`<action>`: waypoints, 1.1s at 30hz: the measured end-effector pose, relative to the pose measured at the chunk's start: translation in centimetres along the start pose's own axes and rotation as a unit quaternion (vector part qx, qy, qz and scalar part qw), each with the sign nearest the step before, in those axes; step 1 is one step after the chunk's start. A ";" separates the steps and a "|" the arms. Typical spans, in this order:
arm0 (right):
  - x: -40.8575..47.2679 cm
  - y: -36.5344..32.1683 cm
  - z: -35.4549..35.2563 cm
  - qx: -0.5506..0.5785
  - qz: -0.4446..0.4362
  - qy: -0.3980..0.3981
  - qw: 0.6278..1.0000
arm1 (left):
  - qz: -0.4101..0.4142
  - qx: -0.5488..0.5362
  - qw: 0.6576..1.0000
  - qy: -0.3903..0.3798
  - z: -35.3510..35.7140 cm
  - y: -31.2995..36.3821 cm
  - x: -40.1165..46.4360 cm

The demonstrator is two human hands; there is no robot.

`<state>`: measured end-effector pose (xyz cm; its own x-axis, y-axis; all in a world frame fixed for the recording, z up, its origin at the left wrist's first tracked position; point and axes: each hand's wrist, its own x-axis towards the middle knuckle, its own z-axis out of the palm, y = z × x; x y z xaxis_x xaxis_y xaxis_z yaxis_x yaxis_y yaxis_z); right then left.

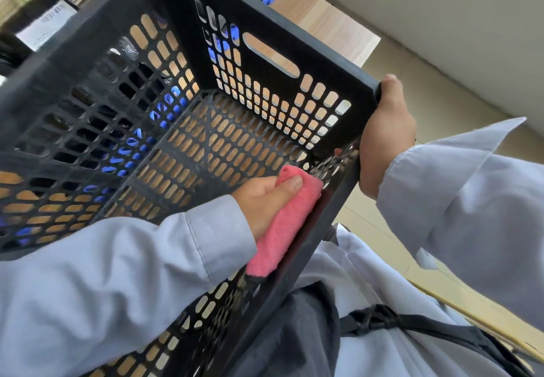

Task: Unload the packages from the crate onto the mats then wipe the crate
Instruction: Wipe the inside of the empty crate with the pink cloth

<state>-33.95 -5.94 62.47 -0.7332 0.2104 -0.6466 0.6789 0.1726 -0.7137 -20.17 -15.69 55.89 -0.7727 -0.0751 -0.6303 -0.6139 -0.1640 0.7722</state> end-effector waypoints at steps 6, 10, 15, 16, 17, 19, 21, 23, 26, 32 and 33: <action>0.5 0.2 0.2 -0.018 0.002 0.007 1.000 | 0.002 0.007 0.995 0.096 -2.1 1.5 1.0; 0.2 0.6 -1.1 -0.089 -0.167 0.077 0.979 | 0.036 -0.001 0.985 0.169 -3.1 2.6 0.2; -5.5 -0.7 -2.7 -0.290 -0.520 -0.189 0.781 | 0.011 -0.115 0.964 0.242 -4.0 4.4 -1.7; -6.2 -1.1 -1.6 -0.346 -0.439 -0.295 0.775 | 0.006 -0.148 0.955 0.257 -4.3 4.6 -2.1; -6.3 -0.9 -0.6 -0.400 -0.345 -0.373 0.763 | -0.001 -0.165 0.951 0.261 -4.2 5.0 -2.3; -6.3 -0.6 2.5 -0.498 -0.255 -0.466 0.685 | 0.000 -0.201 0.941 0.271 -4.5 5.9 -3.1; -5.8 -0.1 5.4 -0.542 -0.289 -0.486 0.622 | -0.003 -0.247 0.929 0.276 -4.8 6.5 -4.4; -5.3 0.0 7.7 -0.561 -0.322 -0.497 0.578 | -0.016 -0.278 0.919 0.280 -5.2 6.5 -5.7; -4.5 -0.2 10.5 -0.594 -0.291 -0.538 0.522 | -0.052 -0.299 0.905 0.297 -4.9 5.7 -7.3; -4.5 2.4 14.0 -0.707 -0.305 -0.560 0.305 | -0.087 -0.246 0.859 0.440 -0.3 3.4 -9.5; -4.4 3.4 14.5 -0.720 -0.318 -0.562 0.254 | -0.089 -0.211 0.847 0.479 0.8 2.9 -9.8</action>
<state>-28.93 -20.21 58.99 0.2891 -0.5694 -0.7696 -0.8740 0.1709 -0.4548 -14.56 -14.60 64.37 -0.0630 -0.7429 -0.6664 -0.4381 -0.5794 0.6873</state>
